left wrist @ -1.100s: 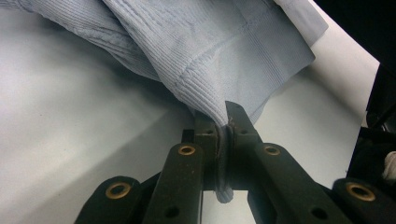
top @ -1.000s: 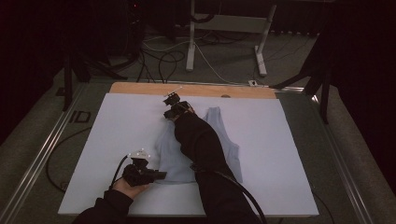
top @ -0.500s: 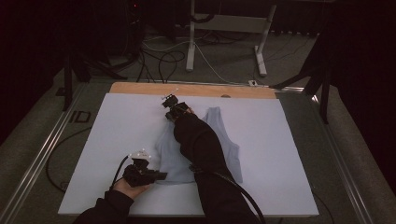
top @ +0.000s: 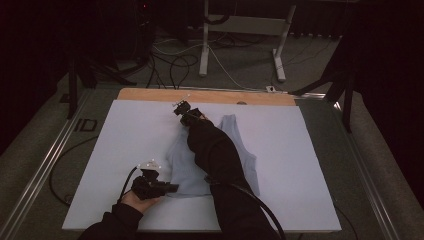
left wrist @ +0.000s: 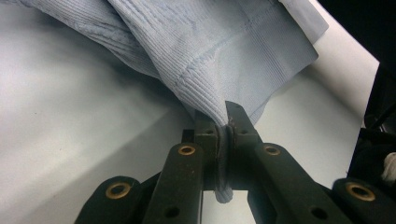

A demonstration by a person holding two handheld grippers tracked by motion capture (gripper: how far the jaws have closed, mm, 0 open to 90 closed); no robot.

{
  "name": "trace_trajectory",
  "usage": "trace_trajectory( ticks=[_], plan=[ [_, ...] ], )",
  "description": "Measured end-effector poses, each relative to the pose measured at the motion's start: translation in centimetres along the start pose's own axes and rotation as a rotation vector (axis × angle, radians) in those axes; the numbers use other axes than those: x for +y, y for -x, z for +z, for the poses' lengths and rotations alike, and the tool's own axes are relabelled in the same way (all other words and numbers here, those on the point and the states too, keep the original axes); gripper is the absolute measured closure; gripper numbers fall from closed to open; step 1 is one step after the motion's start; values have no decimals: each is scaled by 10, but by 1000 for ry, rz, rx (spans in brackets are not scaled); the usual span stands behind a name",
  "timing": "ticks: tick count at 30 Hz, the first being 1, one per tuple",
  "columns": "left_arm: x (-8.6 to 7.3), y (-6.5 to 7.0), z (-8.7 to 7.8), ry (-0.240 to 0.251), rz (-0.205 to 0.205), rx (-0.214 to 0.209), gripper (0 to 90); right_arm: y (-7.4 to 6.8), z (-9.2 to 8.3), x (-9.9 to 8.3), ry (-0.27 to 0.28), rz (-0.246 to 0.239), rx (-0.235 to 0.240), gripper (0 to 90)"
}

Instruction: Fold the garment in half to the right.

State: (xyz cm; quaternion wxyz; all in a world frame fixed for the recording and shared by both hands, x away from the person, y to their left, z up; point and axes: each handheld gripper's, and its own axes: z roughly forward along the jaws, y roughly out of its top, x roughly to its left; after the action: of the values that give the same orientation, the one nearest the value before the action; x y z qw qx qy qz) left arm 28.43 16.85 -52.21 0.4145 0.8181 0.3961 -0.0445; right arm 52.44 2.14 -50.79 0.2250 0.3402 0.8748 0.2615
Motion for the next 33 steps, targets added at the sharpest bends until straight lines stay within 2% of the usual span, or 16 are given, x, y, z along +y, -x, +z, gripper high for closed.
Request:
trace_trajectory(
  ticks=[13, 16, 25, 33],
  plan=[
    [4, 7, -3, 15, 16, 7, 861, 14, -30, 4, 88, 33, 13, 879],
    [7, 11, -4, 24, 29, 3, 861, 19, -40, 5, 119, 41, 8, 878],
    [22, 26, -5, 38, 71, -20, 861, 30, -61, 10, 148, 42, 10, 878],
    [34, 38, -3, 40, 102, -29, 861, 40, -76, 6, 180, 65, 14, 878]
  ],
)
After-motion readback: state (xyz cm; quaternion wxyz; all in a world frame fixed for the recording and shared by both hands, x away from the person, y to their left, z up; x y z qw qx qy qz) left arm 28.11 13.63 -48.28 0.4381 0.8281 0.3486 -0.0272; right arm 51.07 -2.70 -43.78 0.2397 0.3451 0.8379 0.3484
